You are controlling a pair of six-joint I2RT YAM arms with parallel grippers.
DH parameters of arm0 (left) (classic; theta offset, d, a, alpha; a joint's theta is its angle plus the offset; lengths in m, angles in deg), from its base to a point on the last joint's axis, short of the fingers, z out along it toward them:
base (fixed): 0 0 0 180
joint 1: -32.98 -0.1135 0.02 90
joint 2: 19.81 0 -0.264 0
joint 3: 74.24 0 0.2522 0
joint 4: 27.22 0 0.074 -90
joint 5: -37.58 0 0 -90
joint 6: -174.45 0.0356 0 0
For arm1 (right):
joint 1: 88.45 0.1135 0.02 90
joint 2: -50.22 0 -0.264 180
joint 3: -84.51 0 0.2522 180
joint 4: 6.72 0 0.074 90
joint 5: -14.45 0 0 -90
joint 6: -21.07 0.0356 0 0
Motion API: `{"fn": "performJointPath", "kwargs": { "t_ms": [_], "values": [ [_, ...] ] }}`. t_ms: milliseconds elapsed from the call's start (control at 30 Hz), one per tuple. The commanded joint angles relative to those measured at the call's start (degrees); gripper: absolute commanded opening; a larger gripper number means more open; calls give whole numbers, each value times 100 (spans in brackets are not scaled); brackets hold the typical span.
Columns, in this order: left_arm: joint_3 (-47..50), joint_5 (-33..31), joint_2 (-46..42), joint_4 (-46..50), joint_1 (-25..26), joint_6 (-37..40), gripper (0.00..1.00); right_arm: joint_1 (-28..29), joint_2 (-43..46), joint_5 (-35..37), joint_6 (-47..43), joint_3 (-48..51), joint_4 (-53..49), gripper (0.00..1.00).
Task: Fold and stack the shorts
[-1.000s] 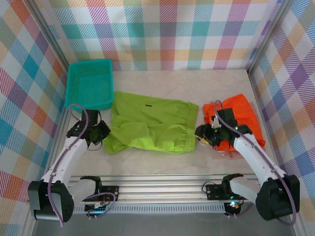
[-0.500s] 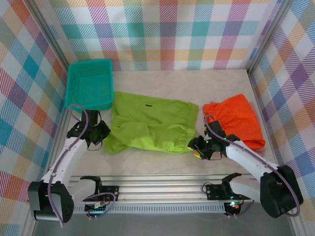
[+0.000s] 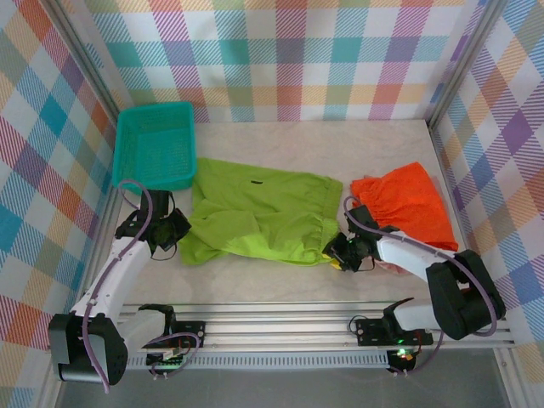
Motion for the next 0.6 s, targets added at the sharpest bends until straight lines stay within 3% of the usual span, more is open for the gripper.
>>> {"fn": "performJointPath", "kwargs": {
  "t_ms": [0,133,300,567],
  "values": [
    [34,-49,-76,-51,-61,32,0,24,-116,197,-140,-191,31,19],
    [-78,-77,-216,21,-65,104,0,16,-141,374,-434,-472,-325,0],
    [-640,-320,-548,461,-65,330,0,-99,247,579,-1061,-1180,-1152,0],
    [-1874,-301,-895,767,-79,714,0,-591,825,754,-1930,-3286,-2296,0]
  ]
}}
